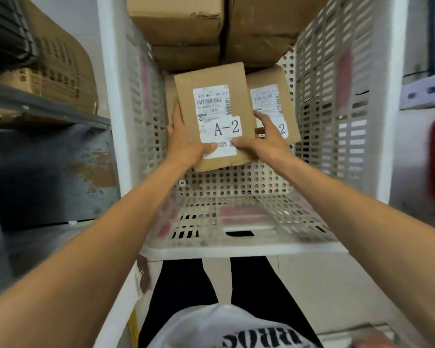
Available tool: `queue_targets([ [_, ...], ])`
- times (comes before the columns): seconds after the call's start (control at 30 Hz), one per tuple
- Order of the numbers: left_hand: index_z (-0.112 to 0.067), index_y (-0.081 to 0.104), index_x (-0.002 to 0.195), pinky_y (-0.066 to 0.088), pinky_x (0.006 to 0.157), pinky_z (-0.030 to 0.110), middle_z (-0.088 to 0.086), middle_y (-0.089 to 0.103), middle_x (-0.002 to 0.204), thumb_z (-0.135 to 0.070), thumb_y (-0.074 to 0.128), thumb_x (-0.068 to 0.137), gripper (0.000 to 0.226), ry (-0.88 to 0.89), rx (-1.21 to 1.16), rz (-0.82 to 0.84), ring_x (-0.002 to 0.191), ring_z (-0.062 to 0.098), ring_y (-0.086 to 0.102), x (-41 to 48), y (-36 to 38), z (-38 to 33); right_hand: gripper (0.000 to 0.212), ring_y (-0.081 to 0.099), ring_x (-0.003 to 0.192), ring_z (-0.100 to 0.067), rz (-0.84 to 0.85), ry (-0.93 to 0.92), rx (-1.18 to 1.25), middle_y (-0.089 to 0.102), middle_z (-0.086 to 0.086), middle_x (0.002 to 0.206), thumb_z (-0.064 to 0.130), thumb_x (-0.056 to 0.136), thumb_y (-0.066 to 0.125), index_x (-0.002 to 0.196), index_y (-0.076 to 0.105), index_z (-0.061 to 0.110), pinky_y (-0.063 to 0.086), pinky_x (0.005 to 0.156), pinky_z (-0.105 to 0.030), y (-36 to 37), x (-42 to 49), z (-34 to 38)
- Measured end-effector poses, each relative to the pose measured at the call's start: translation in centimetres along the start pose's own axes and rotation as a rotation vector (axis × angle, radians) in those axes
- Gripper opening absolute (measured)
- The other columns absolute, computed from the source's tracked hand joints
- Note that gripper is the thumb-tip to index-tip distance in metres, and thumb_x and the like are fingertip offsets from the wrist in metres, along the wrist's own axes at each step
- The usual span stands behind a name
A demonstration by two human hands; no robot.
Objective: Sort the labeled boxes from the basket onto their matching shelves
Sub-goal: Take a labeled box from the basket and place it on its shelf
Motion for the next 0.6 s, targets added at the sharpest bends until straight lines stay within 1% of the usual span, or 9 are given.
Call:
queue_targets([
  [0.07,-0.024,0.011,0.152,0.037,0.110,0.046,0.001,0.048,0.142,0.009,0.082,0.059,0.121,-0.048,-0.226,0.075,0.132,0.017,0.044,0.1,0.3,0.6,0.107,0.051,0.118,-0.015,0.095,-0.010,-0.008,0.049,0.005,0.137,0.020,0.067,0.084,0.151,0.018,0.035,0.045,0.100,-0.036,0.4,1.0,0.4],
  [0.13,-0.024,0.016,0.150,0.044,0.105,0.044,-0.001,0.053,0.138,0.014,0.079,0.059,0.117,-0.051,-0.303,0.109,0.126,0.015,0.050,0.1,0.3,1.0,0.112,0.050,0.112,-0.006,0.128,-0.041,-0.019,0.053,0.016,0.124,0.012,0.064,0.083,0.151,0.016,0.036,0.043,0.099,-0.031,1.1,1.6,1.0],
  [0.2,-0.025,0.016,0.151,0.044,0.105,0.043,-0.002,0.052,0.139,0.015,0.078,0.059,0.117,-0.054,-0.321,0.125,0.127,0.015,0.049,-0.1,0.2,0.9,0.113,0.050,0.109,-0.003,0.106,-0.055,-0.005,0.055,0.024,0.112,0.006,0.061,0.083,0.150,0.018,0.034,0.042,0.100,-0.031,1.4,1.8,1.3],
  [0.3,-0.029,0.014,0.152,0.044,0.104,0.043,-0.004,0.049,0.142,0.013,0.079,0.060,0.120,-0.070,-0.303,0.126,0.129,0.016,0.046,-0.8,0.1,0.6,0.120,0.049,0.121,-0.012,0.099,-0.060,0.027,0.056,0.012,0.127,0.000,0.059,0.085,0.151,0.016,0.032,0.041,0.105,-0.035,1.0,0.9,1.5],
  [0.33,-0.031,0.014,0.152,0.047,0.102,0.039,-0.007,0.050,0.139,0.011,0.081,0.059,0.122,-0.059,-0.274,0.133,0.127,0.014,0.048,-1.2,0.1,0.2,0.123,0.048,0.123,-0.013,0.091,-0.069,0.026,0.054,0.009,0.132,-0.001,0.057,0.086,0.152,0.014,0.032,0.042,0.103,-0.032,0.6,0.3,1.5],
  [0.4,-0.036,0.014,0.151,0.049,0.095,0.027,-0.019,0.052,0.127,0.006,0.085,0.057,0.126,-0.010,-0.199,0.160,0.118,0.006,0.048,-2.1,0.1,-1.0,0.127,0.048,0.120,-0.010,0.081,-0.098,0.027,0.054,0.010,0.131,-0.005,0.054,0.087,0.152,0.014,0.030,0.044,0.094,-0.021,-0.4,-1.1,2.0],
  [0.47,-0.039,0.009,0.151,0.044,0.099,0.026,-0.016,0.049,0.135,0.002,0.087,0.055,0.130,0.031,-0.168,0.173,0.122,0.005,0.043,-3.1,-0.1,-2.3,0.127,0.051,0.113,-0.006,0.083,-0.134,0.023,0.057,0.013,0.124,-0.008,0.052,0.086,0.151,0.015,0.028,0.045,0.090,-0.016,-1.4,-2.5,3.1],
  [0.53,-0.039,0.006,0.151,0.040,0.104,0.029,-0.011,0.040,0.147,-0.001,0.088,0.055,0.131,0.078,-0.170,0.196,0.131,0.009,0.037,-4.2,-0.6,-4.1,0.123,0.055,0.110,-0.004,0.063,-0.170,0.026,0.059,0.013,0.120,-0.008,0.052,0.085,0.150,0.020,0.030,0.049,0.090,-0.020,-2.5,-4.2,4.7],
  [0.6,-0.038,0.009,0.151,0.042,0.098,0.020,-0.009,0.039,0.148,-0.003,0.088,0.056,0.128,0.149,-0.158,0.241,0.132,0.010,0.037,-5.0,-1.6,-6.6,0.119,0.057,0.112,-0.007,0.003,-0.196,0.061,0.060,0.008,0.124,-0.006,0.055,0.086,0.149,0.022,0.029,0.049,0.093,-0.025,-3.7,-6.2,6.4],
])
Point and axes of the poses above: each hand's wrist, its own x-axis towards the middle knuckle, its own y-axis out of the palm, z = x × y, the point moved 4 cm from there along x, towards the middle knuckle
